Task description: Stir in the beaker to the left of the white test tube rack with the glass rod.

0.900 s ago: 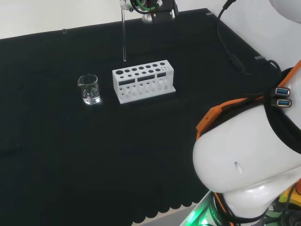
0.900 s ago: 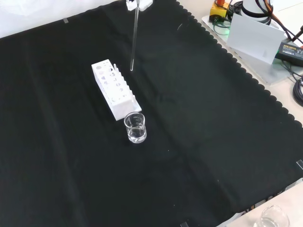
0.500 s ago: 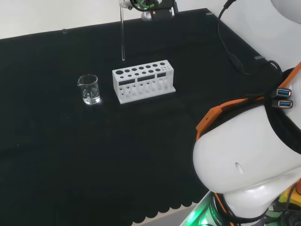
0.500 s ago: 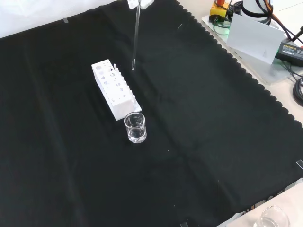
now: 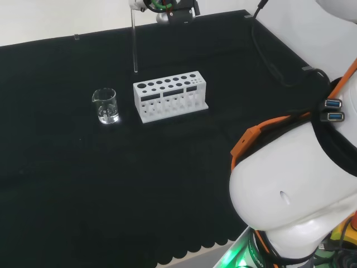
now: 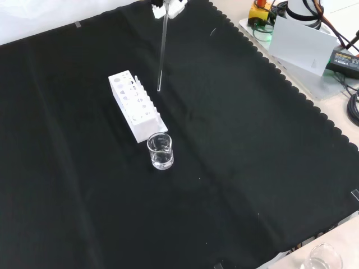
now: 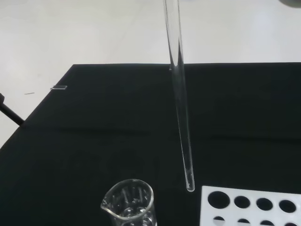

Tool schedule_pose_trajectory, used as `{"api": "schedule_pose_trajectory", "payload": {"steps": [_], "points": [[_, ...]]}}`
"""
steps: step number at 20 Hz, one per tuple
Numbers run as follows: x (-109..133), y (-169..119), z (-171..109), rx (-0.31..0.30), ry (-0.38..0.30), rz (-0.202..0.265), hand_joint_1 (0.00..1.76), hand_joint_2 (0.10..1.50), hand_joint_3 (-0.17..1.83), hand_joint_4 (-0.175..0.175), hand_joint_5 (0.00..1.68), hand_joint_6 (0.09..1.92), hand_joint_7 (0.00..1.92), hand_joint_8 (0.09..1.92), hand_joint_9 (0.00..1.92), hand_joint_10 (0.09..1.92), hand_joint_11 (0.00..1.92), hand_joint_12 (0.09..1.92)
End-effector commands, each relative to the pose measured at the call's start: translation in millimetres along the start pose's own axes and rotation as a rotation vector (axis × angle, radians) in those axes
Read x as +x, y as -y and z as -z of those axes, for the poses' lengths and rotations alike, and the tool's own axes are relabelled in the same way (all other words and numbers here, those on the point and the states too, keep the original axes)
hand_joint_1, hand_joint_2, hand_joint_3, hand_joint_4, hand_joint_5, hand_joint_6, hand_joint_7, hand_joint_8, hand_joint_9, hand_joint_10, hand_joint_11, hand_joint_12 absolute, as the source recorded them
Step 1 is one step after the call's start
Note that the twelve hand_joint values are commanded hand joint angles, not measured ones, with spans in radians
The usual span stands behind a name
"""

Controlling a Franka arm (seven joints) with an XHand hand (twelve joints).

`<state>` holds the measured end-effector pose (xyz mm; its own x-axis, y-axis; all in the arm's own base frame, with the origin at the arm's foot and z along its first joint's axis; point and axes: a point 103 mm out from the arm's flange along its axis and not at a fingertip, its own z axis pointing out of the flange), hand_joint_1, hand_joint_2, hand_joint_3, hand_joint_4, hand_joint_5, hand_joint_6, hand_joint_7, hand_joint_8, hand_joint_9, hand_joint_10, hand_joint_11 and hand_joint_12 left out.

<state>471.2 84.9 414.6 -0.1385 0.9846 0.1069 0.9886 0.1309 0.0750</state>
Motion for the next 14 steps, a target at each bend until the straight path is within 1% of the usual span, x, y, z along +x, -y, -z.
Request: {"api": "schedule_pose_trajectory", "payload": {"steps": [1, 8, 14], "points": [[23.2, -16.5, -4.1, 0.009, -0.012, 0.04, 1.29, 1.1, -0.17, -0.087, 1.1, 0.76, 1.3, 0.66, 1.64, 0.67, 1.64, 0.67], [45.9, -34.2, -16.0, 0.029, -0.013, 0.08, 1.29, 1.1, -0.17, -0.087, 1.11, 0.76, 1.3, 0.65, 1.64, 0.67, 1.64, 0.68], [62.2, -46.8, -26.7, 0.043, -0.029, 0.113, 1.29, 1.1, -0.17, -0.087, 1.11, 0.75, 1.31, 0.64, 1.64, 0.66, 1.65, 0.68]]}}
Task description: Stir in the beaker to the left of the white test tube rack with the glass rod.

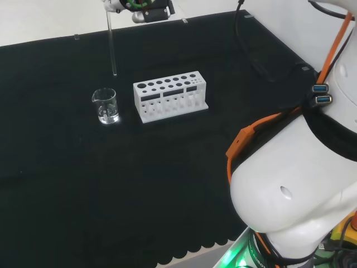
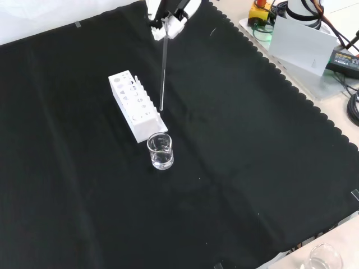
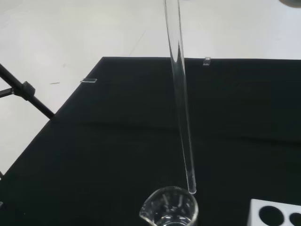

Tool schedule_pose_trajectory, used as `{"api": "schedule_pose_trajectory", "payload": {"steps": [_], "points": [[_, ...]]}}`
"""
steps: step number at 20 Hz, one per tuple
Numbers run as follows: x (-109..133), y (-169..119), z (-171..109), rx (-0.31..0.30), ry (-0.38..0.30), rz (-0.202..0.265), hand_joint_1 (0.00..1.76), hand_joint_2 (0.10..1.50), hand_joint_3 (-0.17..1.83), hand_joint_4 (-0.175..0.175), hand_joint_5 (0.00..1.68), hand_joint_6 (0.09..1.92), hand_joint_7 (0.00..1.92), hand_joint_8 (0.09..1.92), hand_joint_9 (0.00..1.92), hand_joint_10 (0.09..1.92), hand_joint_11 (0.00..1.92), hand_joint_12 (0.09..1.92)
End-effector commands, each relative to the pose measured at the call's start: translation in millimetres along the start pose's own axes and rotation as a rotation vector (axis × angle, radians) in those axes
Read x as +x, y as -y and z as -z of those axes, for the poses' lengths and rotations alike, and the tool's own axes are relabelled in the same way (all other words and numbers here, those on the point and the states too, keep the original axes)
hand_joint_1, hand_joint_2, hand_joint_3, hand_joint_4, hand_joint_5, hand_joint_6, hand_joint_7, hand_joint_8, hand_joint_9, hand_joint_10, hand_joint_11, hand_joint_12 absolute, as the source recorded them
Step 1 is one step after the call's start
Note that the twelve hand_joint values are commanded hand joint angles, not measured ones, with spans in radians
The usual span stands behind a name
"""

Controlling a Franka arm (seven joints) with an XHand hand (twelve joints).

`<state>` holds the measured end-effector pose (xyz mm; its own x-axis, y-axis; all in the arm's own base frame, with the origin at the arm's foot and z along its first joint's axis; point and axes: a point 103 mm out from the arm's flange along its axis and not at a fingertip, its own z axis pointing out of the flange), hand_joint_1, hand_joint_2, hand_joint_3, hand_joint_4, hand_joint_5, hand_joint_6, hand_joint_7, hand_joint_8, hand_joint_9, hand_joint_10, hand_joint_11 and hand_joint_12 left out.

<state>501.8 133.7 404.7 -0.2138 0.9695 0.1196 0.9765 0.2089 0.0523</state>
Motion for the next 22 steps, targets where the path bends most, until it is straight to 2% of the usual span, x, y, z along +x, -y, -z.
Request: {"api": "schedule_pose_trajectory", "payload": {"steps": [1, 8, 22], "points": [[19.9, -15.0, -11.6, 0.015, -0.012, 0.042, 1.29, 1.1, -0.17, -0.087, 1.11, 0.75, 1.31, 0.64, 1.64, 0.66, 1.65, 0.68], [23.6, -32.1, -28.0, 0.04, -0.017, 0.073, 1.29, 1.1, -0.17, -0.087, 1.11, 0.75, 1.31, 0.64, 1.65, 0.66, 1.65, 0.68], [1.3, -47.3, -49.4, 0.047, -0.031, 0.068, 1.29, 1.1, -0.17, -0.088, 1.12, 0.74, 1.31, 0.63, 1.65, 0.66, 1.65, 0.68]]}}
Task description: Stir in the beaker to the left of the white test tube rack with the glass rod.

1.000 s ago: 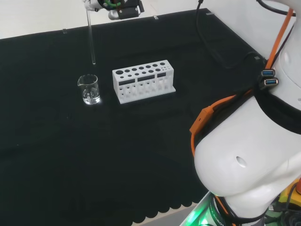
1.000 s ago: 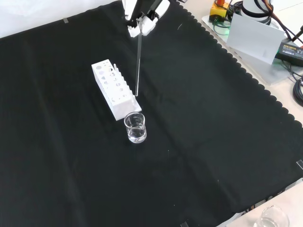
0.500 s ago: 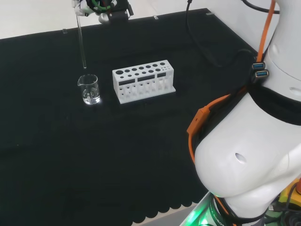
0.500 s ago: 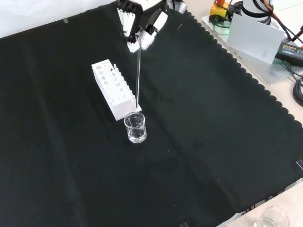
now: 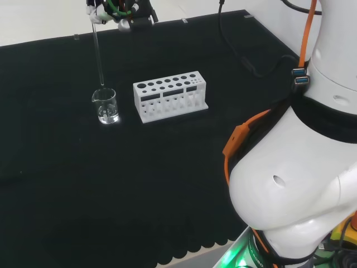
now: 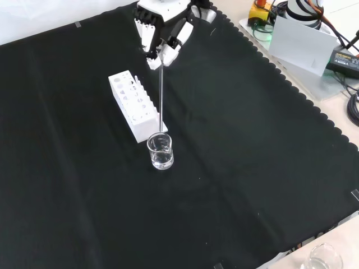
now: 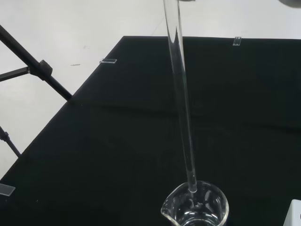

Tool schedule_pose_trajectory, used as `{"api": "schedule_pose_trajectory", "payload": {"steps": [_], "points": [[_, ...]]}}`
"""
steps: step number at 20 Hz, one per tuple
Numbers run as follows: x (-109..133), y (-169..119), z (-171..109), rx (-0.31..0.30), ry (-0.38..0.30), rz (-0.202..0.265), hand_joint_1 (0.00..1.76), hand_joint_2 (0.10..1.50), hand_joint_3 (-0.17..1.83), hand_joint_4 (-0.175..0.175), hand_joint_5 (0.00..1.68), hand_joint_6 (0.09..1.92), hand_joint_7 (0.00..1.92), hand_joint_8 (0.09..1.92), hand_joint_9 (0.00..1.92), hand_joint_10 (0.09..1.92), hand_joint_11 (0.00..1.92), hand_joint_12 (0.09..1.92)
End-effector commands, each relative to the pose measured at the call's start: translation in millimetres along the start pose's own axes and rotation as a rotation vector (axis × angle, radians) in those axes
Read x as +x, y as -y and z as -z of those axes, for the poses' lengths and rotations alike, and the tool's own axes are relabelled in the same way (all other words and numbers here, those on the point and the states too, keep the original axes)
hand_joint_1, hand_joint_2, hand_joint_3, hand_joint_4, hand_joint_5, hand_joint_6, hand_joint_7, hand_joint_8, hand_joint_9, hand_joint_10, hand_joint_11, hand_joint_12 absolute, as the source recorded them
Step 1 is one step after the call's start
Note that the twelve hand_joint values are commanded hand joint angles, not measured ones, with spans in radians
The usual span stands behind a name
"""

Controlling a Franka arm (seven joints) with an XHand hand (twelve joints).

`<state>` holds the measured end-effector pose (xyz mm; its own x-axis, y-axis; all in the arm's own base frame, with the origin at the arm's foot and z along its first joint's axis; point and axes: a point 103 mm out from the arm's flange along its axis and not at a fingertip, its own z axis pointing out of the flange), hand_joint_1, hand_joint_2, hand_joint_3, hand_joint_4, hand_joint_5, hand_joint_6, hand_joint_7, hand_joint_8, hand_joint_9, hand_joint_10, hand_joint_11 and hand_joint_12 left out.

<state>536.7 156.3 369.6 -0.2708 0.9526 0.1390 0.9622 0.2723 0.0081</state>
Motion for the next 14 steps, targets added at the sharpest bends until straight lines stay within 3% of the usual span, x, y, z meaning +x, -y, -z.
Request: {"api": "schedule_pose_trajectory", "payload": {"steps": [1, 14], "points": [[-10.1, -11.0, -10.7, -0.005, -0.012, 0.008, 1.29, 1.1, -0.17, -0.088, 1.12, 0.74, 1.31, 0.63, 1.65, 0.66, 1.65, 0.68], [-14.3, -33.8, -43.4, 0.011, -0.014, 0.013, 1.29, 1.1, -0.17, -0.087, 1.12, 0.74, 1.31, 0.63, 1.65, 0.66, 1.66, 0.69]]}}
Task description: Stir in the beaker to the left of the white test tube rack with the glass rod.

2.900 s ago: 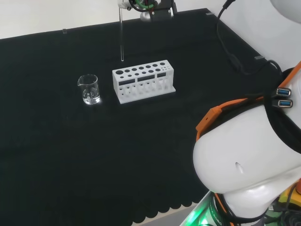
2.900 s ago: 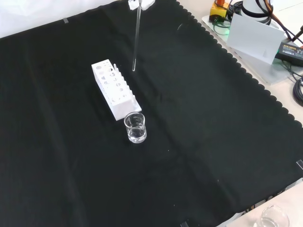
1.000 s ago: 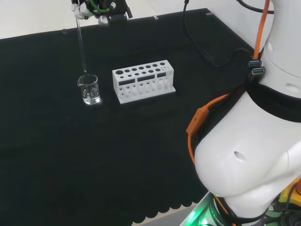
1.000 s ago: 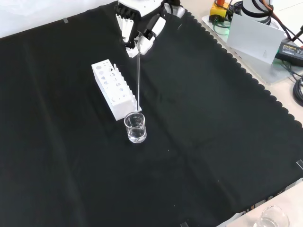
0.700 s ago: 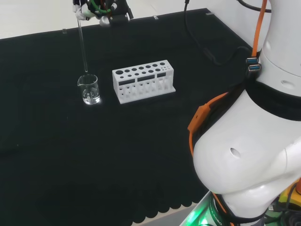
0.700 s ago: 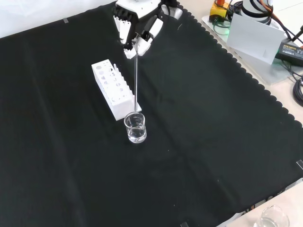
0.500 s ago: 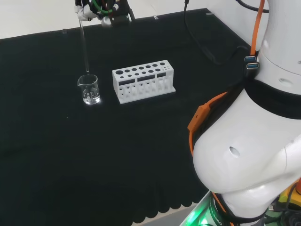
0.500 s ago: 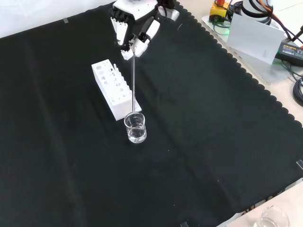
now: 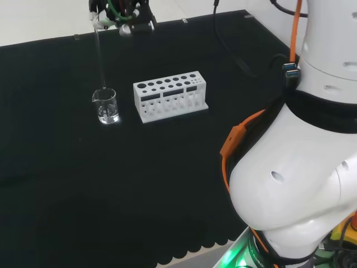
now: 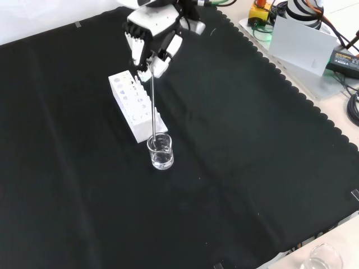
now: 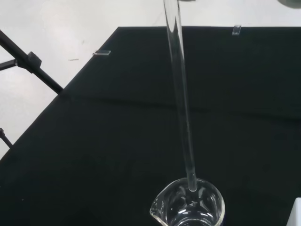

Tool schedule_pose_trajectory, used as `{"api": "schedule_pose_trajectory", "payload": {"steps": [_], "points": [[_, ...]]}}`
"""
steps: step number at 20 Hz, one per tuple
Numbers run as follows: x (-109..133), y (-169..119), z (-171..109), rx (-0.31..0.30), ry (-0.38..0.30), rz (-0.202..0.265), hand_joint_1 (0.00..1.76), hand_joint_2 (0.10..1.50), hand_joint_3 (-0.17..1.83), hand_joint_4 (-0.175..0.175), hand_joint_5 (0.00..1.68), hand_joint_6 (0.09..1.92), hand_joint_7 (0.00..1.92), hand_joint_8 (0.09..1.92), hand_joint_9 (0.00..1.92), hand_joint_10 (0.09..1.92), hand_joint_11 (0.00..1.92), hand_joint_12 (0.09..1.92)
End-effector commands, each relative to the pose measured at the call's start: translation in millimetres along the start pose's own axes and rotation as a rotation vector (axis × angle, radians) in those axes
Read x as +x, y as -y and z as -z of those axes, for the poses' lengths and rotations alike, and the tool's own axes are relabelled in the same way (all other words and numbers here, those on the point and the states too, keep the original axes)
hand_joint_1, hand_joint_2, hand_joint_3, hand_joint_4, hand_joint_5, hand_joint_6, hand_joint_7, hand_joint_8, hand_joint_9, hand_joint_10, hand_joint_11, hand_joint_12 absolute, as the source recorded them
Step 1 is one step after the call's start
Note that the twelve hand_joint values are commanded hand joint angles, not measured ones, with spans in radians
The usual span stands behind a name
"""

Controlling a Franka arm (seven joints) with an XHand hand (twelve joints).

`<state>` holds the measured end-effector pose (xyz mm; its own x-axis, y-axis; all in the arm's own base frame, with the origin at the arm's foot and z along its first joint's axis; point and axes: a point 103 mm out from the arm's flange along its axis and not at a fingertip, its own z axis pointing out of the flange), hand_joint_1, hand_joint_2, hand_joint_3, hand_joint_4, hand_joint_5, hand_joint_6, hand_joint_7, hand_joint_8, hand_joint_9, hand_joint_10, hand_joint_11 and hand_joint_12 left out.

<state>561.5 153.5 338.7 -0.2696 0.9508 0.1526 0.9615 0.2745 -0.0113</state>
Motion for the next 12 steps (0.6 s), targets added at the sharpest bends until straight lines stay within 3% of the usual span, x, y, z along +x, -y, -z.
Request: {"api": "schedule_pose_trajectory", "payload": {"steps": [1, 12], "points": [[-1.4, -11.4, -15.7, -0.006, 0.001, 0.013, 1.29, 1.1, -0.17, -0.087, 1.12, 0.74, 1.31, 0.63, 1.65, 0.66, 1.66, 0.69], [-20.8, -3.2, -40.3, 0.034, 0.014, -0.004, 1.29, 1.1, -0.17, -0.086, 1.12, 0.74, 1.31, 0.63, 1.65, 0.65, 1.66, 0.69]]}}
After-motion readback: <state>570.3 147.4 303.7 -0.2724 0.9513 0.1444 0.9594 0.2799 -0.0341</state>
